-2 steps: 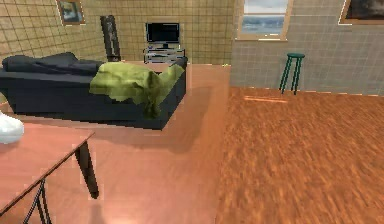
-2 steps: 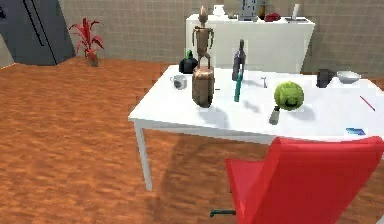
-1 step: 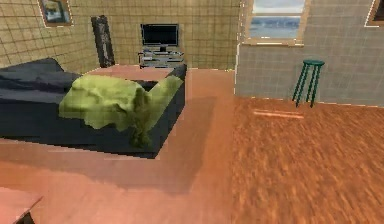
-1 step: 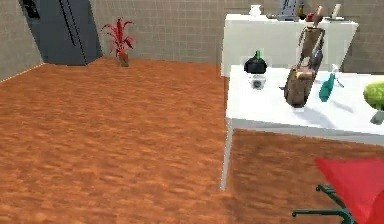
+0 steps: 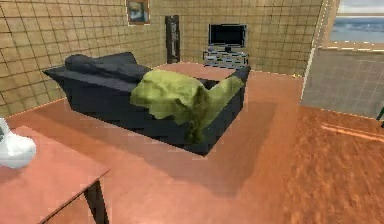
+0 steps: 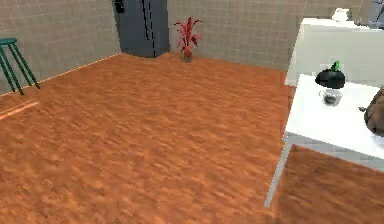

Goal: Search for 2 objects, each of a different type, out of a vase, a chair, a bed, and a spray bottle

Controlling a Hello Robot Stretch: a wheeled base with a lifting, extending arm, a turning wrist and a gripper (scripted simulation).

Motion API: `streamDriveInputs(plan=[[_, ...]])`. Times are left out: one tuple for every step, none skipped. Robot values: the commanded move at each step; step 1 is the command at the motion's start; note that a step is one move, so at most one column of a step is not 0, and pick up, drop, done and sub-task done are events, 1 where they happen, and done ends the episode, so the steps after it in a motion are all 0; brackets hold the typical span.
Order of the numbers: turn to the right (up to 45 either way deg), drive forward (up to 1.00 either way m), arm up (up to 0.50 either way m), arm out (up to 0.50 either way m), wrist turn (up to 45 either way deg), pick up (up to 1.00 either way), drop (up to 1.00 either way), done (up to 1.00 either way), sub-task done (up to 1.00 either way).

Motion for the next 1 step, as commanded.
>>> streamDriveInputs(plan=[[0.0, 1.00, 0.00, 0.00, 0.0, 0.00, 0.00, 0.00, 0.00]])
